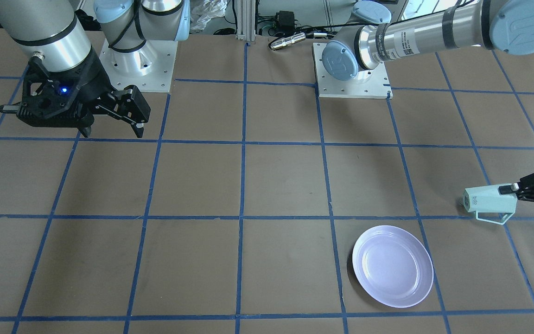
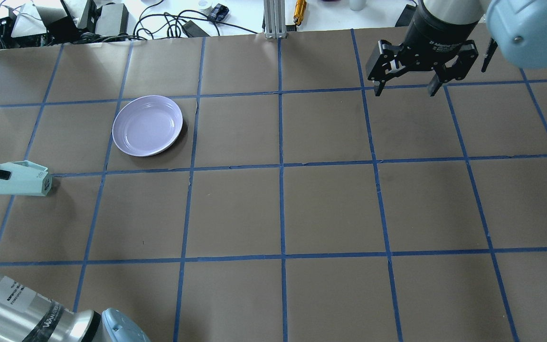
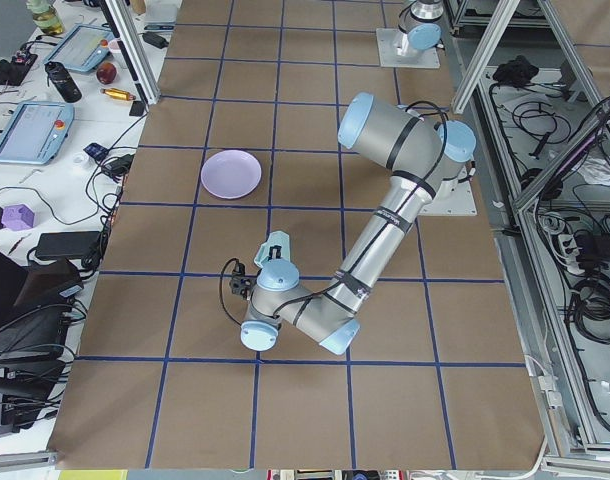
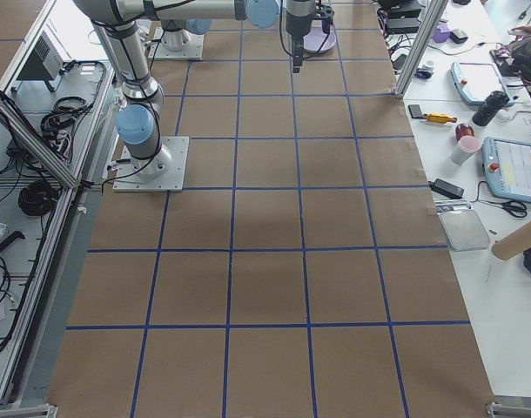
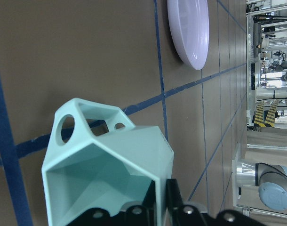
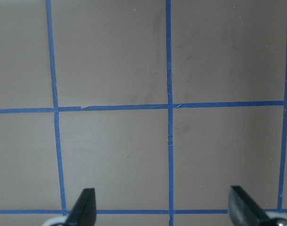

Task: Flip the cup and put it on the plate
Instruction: 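Lift the mug with the left gripper, turning it upright toward the plate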

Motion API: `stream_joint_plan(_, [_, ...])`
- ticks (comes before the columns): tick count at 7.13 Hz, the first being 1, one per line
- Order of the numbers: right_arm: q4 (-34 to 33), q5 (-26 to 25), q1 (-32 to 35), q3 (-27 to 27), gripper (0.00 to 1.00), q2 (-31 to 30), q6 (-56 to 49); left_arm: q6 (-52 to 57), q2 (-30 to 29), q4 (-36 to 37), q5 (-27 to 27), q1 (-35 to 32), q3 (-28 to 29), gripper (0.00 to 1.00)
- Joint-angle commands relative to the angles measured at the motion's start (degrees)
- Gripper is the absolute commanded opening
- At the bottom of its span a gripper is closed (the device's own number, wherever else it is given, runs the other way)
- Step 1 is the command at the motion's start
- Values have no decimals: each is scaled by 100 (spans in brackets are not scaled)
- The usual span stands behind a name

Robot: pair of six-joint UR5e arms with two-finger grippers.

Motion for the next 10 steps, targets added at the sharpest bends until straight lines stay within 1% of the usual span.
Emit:
stream_joint_plan(1, [0, 0, 0, 0, 100, 0, 0, -66, 233, -109, 64, -77, 80, 0])
stream_joint_plan(3, [0, 0, 0, 0, 100, 0, 0, -311, 602, -127, 187, -243, 89, 0])
stream_joint_plan(4, [0, 0, 0, 0, 100, 0, 0, -573, 891, -110, 492, -471, 98, 0])
stream_joint_plan(5, [0, 0, 0, 0, 100, 0, 0, -828, 1137, -66, 504, -629, 98, 0])
stream_joint_plan(7, [0, 0, 0, 0, 100, 0, 0, -1539, 1682, -4, 871, -1260, 80, 0])
stream_joint_plan(8, [0, 0, 0, 9, 100, 0, 0, -1664, 1972, 92, 917, -1560, -24, 0])
stream_joint_plan(9, [0, 0, 0, 0, 100, 0, 0, -2301, 2218, 101, 1143, -1859, -51, 0])
stream_joint_plan(10, [0, 9, 0, 0, 100, 0, 0, -2673, 2456, 171, 1241, -2183, -139, 0])
